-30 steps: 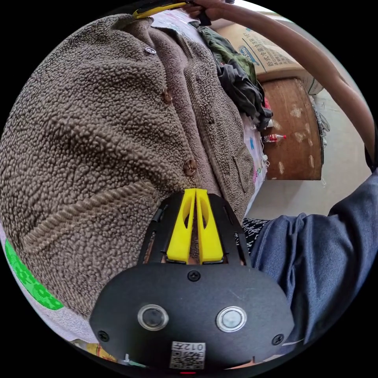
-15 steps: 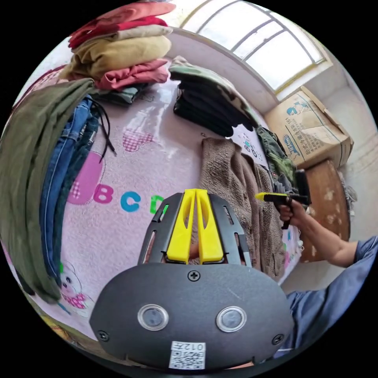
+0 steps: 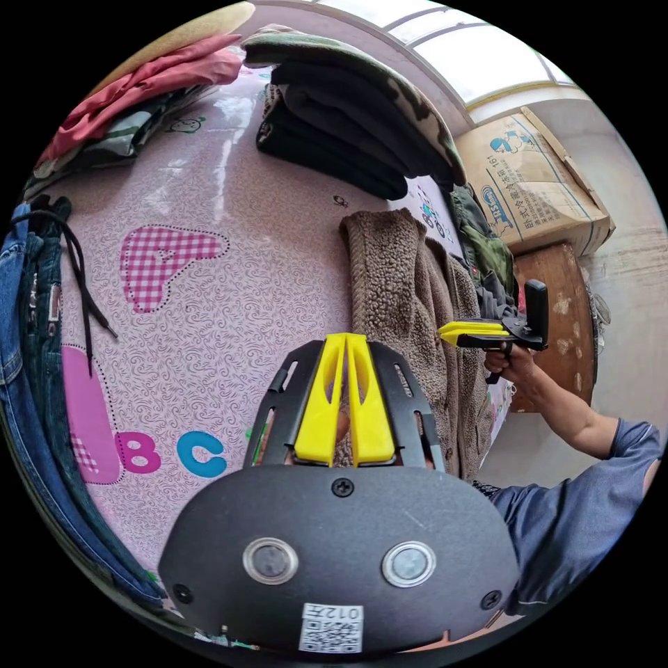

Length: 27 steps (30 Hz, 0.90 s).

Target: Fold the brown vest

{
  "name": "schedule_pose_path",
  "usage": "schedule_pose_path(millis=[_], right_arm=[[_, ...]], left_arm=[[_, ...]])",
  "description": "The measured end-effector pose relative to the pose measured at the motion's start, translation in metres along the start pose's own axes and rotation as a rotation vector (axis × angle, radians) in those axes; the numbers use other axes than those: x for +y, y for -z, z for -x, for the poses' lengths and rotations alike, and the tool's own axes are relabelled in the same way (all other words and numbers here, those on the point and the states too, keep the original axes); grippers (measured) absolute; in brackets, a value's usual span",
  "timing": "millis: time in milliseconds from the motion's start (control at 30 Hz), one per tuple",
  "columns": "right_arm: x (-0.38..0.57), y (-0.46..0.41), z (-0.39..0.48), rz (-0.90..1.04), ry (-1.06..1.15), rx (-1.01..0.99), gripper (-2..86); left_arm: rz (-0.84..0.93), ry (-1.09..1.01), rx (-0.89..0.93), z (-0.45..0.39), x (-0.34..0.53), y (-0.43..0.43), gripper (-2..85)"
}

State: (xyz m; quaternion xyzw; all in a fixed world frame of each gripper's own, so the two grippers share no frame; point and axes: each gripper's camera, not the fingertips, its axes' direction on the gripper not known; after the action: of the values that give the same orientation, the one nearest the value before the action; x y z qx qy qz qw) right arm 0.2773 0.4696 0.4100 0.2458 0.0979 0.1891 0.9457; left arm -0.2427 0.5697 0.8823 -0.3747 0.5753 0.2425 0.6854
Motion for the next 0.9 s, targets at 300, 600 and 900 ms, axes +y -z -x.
schedule_pose_path(millis=[300,600,900], right_arm=[[-0.001,-0.002,0.009,0.022,0.002,-0.048,6.3],[0.011,0.0,-0.015,0.019,-0.153,-0.186,2.9],[0.051,0.104,0.048,-0.148,-0.103,-0.113,1.9]], left_arm=[[-0.006,-0.018,0.023,-0.003,0.017,-0.001,-0.2],[-0.066,-0.072,0.034,-0.029,0.03,-0.002,-0.2],[-0.117,-0.181,0.038,-0.1,0.014,-0.006,-0.2]])
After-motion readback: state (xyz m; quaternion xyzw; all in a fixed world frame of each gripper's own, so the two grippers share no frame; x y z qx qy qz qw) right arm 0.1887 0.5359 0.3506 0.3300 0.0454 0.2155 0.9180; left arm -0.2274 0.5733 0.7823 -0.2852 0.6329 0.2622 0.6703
